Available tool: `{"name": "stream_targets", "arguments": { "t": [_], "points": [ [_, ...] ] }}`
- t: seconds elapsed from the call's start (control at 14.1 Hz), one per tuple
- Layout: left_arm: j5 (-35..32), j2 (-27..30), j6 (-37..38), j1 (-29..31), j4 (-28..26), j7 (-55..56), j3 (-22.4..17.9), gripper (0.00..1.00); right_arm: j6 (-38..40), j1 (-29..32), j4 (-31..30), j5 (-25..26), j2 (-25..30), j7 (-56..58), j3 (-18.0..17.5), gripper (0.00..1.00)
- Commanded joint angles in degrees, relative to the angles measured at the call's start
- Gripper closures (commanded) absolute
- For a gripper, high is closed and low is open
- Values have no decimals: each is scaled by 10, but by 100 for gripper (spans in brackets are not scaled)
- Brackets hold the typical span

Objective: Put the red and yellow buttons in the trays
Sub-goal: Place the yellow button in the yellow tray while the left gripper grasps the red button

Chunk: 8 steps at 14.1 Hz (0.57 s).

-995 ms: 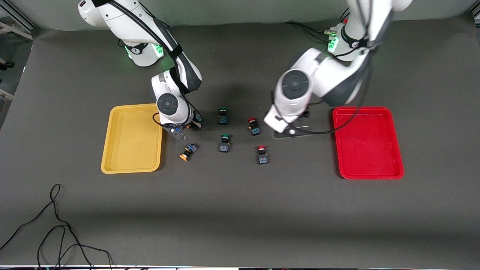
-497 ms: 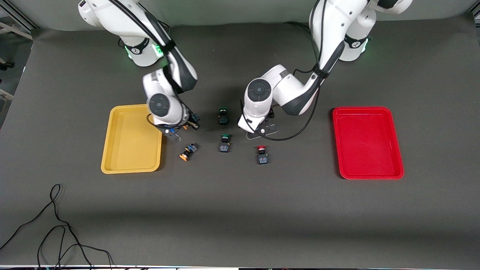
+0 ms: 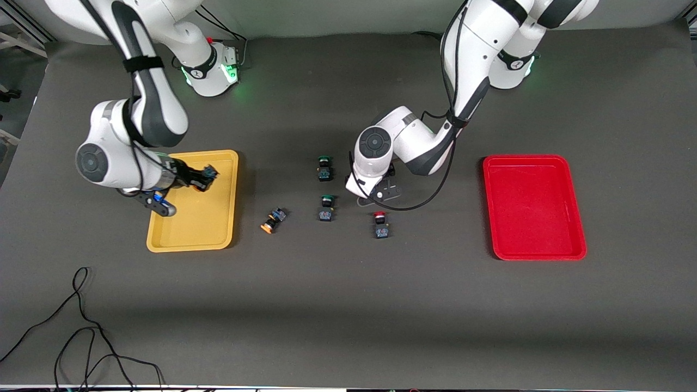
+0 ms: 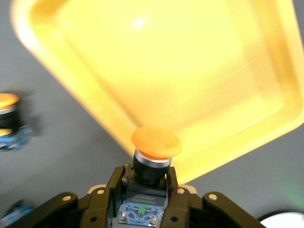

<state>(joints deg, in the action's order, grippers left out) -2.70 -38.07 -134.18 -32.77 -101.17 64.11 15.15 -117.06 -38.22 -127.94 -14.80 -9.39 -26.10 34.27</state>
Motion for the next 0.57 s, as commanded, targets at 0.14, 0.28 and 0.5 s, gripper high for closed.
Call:
{"name": "stream_targets", "arguments": {
  "t": [0.14, 0.28, 0.5],
  "points": [
    [-11, 0, -6, -12, -6, 17, -9, 16, -127, -12, -80, 1, -39, 79, 28, 91],
    [-15, -1, -7, -12, -6, 17, -9, 25, -147, -12, -89, -3, -53, 86, 27, 90],
    [-31, -4, -7, -12, -4, 17, -8, 71, -152, -12, -88, -4, -63, 87, 27, 51]
  ]
}}
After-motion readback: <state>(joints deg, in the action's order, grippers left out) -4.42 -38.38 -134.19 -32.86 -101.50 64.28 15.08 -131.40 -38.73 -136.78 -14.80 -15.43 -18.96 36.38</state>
